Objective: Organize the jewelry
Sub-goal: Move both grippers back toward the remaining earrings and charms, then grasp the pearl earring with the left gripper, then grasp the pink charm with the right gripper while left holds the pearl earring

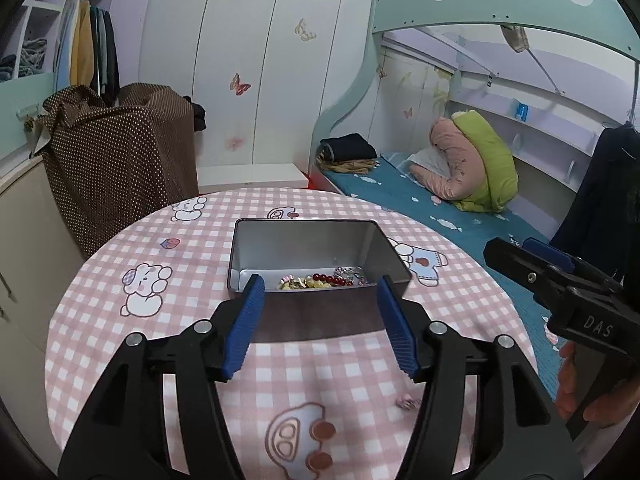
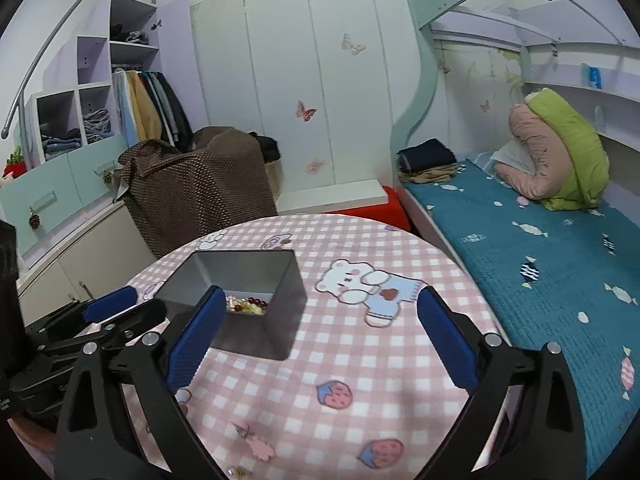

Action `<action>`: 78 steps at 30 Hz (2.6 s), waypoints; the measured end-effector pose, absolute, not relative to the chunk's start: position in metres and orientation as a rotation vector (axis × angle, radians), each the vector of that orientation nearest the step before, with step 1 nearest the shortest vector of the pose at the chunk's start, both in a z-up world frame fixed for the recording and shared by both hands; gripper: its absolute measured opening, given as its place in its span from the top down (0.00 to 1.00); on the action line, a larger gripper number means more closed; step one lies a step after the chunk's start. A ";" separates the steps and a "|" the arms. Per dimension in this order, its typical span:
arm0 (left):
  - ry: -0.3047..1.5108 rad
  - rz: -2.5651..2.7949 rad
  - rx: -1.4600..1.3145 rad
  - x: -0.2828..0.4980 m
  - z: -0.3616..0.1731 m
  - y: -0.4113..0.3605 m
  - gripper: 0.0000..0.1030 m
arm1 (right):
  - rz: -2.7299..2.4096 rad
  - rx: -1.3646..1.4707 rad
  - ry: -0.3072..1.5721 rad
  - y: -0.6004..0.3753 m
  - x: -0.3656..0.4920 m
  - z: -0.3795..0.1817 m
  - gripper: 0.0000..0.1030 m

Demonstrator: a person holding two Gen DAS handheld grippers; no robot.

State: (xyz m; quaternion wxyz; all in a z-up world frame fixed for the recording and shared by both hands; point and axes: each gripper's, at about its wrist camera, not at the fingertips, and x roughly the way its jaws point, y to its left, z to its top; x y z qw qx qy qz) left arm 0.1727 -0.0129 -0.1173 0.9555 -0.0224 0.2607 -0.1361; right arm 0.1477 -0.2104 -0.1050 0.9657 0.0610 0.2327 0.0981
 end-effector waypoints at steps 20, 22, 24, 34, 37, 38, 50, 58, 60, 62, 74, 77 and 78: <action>0.571 -0.317 -0.012 0.111 -0.132 -0.041 0.13 | 0.118 0.170 0.487 -0.246 0.087 -0.118 0.07; 0.587 -0.327 -0.004 0.109 -0.137 -0.044 0.13 | 0.114 0.175 0.494 -0.249 0.083 -0.121 0.07; 0.610 -0.331 0.006 0.107 -0.144 -0.049 0.11 | 0.109 0.180 0.504 -0.252 0.080 -0.125 0.07; 0.677 -0.344 0.046 0.104 -0.169 -0.069 0.11 | 0.100 0.194 0.560 -0.259 0.073 -0.145 0.07; 0.692 -0.347 0.050 0.106 -0.175 -0.073 0.11 | 0.105 0.205 0.566 -0.261 0.072 -0.148 0.07; 0.693 -0.351 0.048 0.106 -0.175 -0.074 0.11 | 0.107 0.205 0.568 -0.261 0.072 -0.149 0.07; 0.757 -0.378 0.074 0.113 -0.187 -0.087 0.51 | 0.120 0.192 0.589 -0.263 0.078 -0.159 0.07; 0.775 -0.361 0.106 0.115 -0.197 -0.092 0.82 | 0.124 0.203 0.616 -0.266 0.084 -0.165 0.07; 0.775 -0.358 0.110 0.115 -0.197 -0.092 0.89 | 0.124 0.203 0.620 -0.266 0.084 -0.166 0.07; 0.774 -0.360 0.106 0.115 -0.197 -0.090 0.89 | 0.129 0.204 0.619 -0.266 0.084 -0.166 0.07; 0.770 -0.352 0.068 0.116 -0.192 -0.081 0.89 | 0.170 0.170 0.623 -0.252 0.085 -0.164 0.07; 0.753 -0.336 0.063 0.115 -0.187 -0.075 0.89 | 0.190 0.157 0.629 -0.245 0.086 -0.163 0.07; 0.741 -0.325 0.059 0.115 -0.185 -0.072 0.89 | 0.203 0.151 0.631 -0.242 0.086 -0.163 0.07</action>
